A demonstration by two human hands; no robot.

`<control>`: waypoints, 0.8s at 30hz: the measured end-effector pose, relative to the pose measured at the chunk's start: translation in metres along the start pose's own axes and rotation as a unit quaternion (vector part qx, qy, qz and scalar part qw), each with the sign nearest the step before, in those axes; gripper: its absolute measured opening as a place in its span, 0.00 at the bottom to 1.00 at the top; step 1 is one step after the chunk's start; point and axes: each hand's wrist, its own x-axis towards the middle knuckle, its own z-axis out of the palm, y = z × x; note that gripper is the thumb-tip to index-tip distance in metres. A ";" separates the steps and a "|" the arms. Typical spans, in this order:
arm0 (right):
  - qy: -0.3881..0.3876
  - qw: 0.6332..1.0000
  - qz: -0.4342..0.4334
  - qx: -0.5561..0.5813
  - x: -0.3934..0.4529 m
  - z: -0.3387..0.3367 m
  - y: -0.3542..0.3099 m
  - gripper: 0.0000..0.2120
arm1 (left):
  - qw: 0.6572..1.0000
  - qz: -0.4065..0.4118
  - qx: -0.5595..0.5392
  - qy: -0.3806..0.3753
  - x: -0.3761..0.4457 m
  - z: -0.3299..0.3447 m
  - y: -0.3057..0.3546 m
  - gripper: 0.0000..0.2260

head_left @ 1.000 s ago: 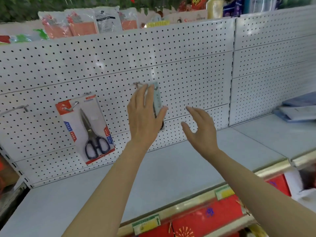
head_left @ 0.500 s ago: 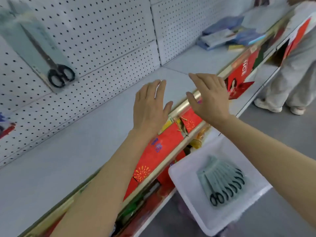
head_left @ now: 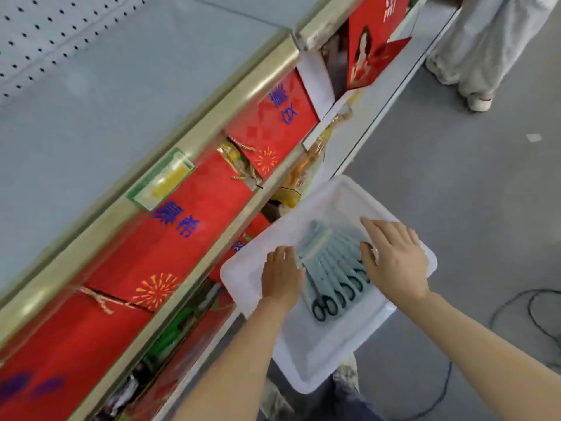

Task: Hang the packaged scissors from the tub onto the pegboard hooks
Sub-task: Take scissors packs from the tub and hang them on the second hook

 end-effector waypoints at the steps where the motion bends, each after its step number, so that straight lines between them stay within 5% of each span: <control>1: -0.010 1.000 0.005 0.002 -0.010 0.010 0.006 0.16 | 0.999 -0.034 -0.020 -0.027 0.005 0.020 -0.002 0.22; 4: -0.044 0.999 0.022 0.006 -0.035 0.037 0.020 0.16 | 0.976 -0.151 -0.119 -0.102 0.016 0.069 0.000 0.27; 7: -0.077 0.997 0.030 0.000 -0.049 0.054 0.024 0.17 | 0.943 -0.238 -0.218 -0.079 0.021 0.101 0.009 0.39; 14: -0.128 0.990 0.062 0.004 -0.068 0.084 0.019 0.20 | 0.934 -0.323 -0.147 -0.051 0.026 0.128 0.025 0.58; 19: -0.171 0.980 0.098 0.012 -0.077 0.107 0.006 0.22 | 0.927 -0.343 -0.138 -0.059 0.028 0.131 0.001 0.56; 24: -0.261 0.954 0.144 0.034 -0.085 0.134 -0.012 0.22 | 0.932 -0.353 -0.083 -0.015 0.030 0.126 -0.018 0.38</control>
